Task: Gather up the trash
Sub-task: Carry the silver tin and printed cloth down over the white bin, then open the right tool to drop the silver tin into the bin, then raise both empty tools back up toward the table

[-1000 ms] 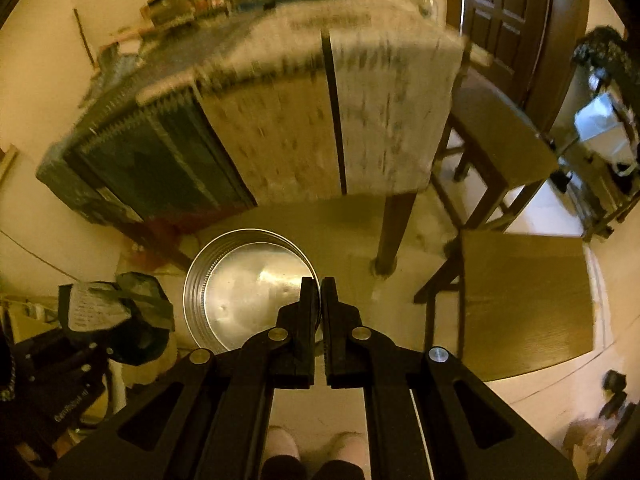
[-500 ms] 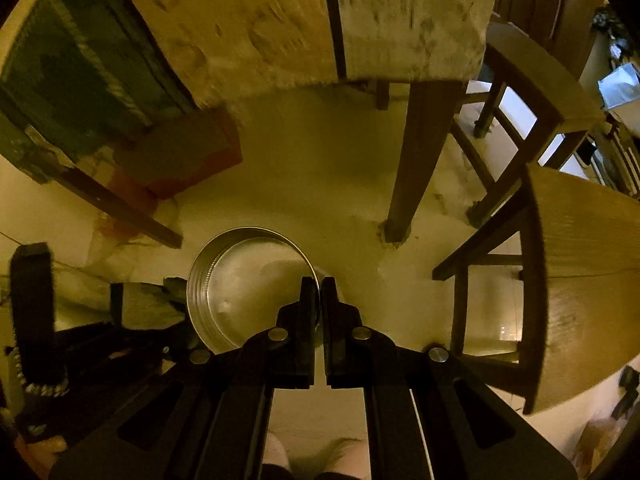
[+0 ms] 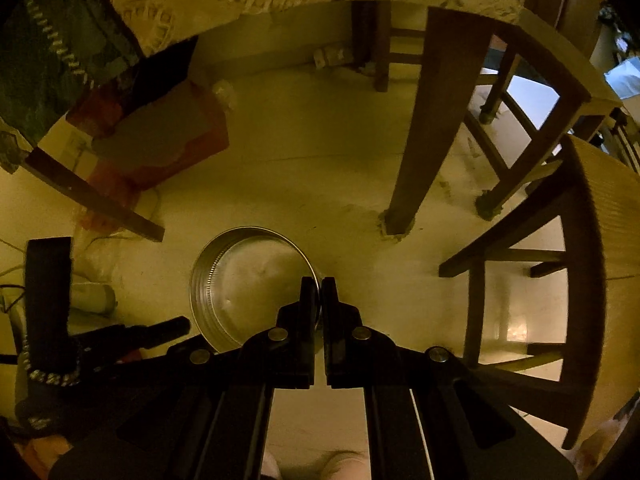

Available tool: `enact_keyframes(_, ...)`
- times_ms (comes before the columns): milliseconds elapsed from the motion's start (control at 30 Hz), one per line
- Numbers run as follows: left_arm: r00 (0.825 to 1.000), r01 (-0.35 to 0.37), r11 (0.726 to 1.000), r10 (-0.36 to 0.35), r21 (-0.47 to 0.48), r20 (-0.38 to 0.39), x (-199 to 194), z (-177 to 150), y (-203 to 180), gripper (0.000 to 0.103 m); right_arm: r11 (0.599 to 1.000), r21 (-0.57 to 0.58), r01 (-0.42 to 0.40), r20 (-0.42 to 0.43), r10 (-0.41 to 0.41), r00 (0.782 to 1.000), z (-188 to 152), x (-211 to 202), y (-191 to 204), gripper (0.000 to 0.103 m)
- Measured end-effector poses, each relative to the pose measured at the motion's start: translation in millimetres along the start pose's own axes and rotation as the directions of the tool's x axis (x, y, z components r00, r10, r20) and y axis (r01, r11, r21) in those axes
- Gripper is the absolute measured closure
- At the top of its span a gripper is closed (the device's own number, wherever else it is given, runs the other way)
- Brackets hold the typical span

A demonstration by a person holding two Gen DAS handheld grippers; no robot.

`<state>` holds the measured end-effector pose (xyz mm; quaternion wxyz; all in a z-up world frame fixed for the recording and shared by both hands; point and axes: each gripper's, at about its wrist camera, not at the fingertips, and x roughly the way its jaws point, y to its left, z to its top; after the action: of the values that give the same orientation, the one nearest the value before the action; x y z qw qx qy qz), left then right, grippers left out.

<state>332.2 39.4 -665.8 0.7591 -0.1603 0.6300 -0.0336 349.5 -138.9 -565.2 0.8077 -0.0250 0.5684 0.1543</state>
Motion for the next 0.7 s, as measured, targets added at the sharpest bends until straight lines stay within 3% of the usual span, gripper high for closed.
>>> enact_keyframes(100,0.999,-0.040,0.999,0.040,0.009,0.020,-10.5,-1.9,5.7,0.057,0.999,-0.010,-0.030,-0.024,0.030,0.999,0.9,7.0,7.1,0.098)
enact_keyframes(167,0.998,-0.060,0.998,0.060,0.014,0.034,-20.1,-4.0,8.8,0.057,0.999,-0.015,-0.049,-0.059,0.048,0.997,1.1,12.7,11.6,0.088)
enact_keyframes(233,0.996,-0.080,0.997,0.079,0.017,0.049,-32.9,-5.7,9.5,0.057,0.999,-0.016,-0.050,-0.082,0.048,0.995,0.7,13.1,14.9,0.066)
enact_keyframes(267,0.995,-0.084,0.996,0.083,0.018,0.054,-37.6,-6.7,10.5,0.057,0.999,-0.018,-0.039,-0.084,0.037,0.996,0.0,10.6,15.5,0.063)
enact_keyframes(567,0.990,-0.090,0.994,0.083,0.061,0.116,-121.7,-11.0,-16.6,0.057,0.997,-0.079,-0.021,-0.088,0.014,0.996,6.6,-49.0,20.2,0.061)
enact_keyframes(700,0.983,-0.102,0.991,0.087,0.087,0.159,-173.4,-9.5,-38.1,0.057,0.996,-0.090,-0.017,-0.057,0.012,0.998,14.9,-101.0,26.9,0.061)
